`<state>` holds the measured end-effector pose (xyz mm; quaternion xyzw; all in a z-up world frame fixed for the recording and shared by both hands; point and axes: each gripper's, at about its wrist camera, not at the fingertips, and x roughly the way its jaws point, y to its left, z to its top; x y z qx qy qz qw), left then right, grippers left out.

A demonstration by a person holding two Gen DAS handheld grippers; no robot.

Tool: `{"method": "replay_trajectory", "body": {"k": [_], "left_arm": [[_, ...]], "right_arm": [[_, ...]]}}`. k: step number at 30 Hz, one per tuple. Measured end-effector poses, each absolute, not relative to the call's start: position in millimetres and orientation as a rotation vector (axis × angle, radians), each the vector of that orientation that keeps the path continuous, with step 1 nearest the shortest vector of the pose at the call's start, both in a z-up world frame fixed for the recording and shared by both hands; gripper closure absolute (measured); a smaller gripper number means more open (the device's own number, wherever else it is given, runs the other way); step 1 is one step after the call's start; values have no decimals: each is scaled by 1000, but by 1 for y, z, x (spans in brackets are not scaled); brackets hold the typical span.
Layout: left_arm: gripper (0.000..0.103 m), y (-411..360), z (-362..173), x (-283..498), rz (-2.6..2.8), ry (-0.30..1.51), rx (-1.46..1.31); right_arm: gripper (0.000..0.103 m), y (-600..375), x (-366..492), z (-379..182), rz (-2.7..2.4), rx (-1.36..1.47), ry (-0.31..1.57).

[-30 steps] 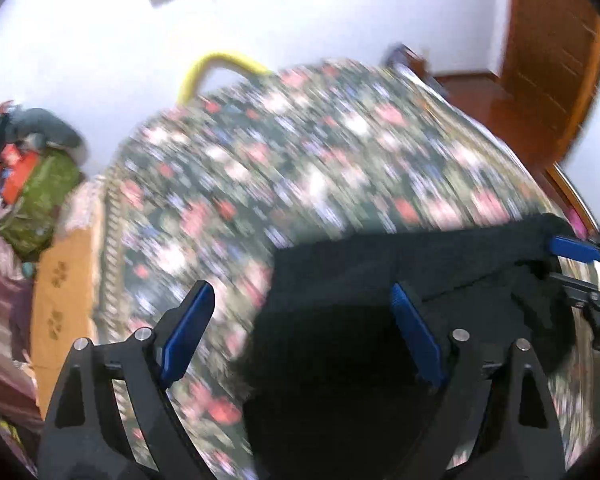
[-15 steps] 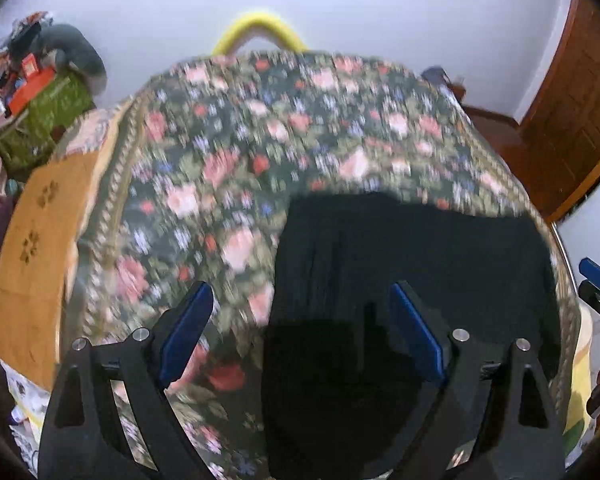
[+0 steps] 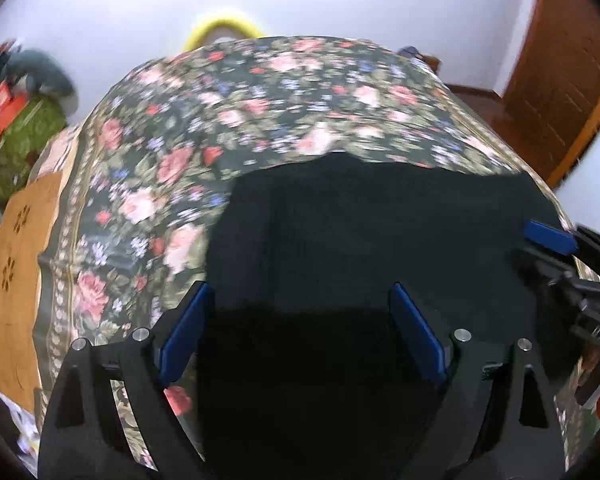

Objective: Fold small clothes

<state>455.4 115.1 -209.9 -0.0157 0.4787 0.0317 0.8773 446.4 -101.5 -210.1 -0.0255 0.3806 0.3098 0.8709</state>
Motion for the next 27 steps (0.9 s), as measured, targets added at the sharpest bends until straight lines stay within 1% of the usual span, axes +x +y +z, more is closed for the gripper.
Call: {"method": "replay_trajectory", "body": {"k": [4, 6, 8, 9, 10, 14, 18, 22, 25, 26, 27], "left_arm": [[5, 148, -220, 444, 113, 1005, -82], [4, 161, -221, 436, 130, 1008, -106], [5, 167, -218, 430, 160, 1009, -95], [5, 171, -216, 425, 169, 1003, -100], [5, 173, -214, 421, 166, 1002, -114], [5, 174, -216, 410, 59, 1023, -216], [5, 163, -231, 412, -24, 1084, -298], [5, 148, -233, 416, -82, 1069, -332], [17, 133, -229, 420, -123, 1051, -315], [22, 131, -228, 420, -122, 1046, -310], [23, 128, -227, 422, -124, 1037, -310]], "right_arm": [[60, -144, 438, -216, 604, 15, 801], [60, -166, 427, -215, 560, 39, 792], [52, -184, 418, -215, 521, 58, 800], [45, -191, 414, -215, 508, 65, 803], [43, -196, 410, -216, 503, 70, 809], [39, -206, 400, -223, 529, 102, 860], [33, -199, 399, -227, 544, 117, 850], [33, -188, 404, -228, 579, 154, 838], [33, -177, 414, -234, 595, 152, 846], [35, -175, 416, -236, 596, 152, 847], [39, -173, 419, -239, 593, 162, 848]]}}
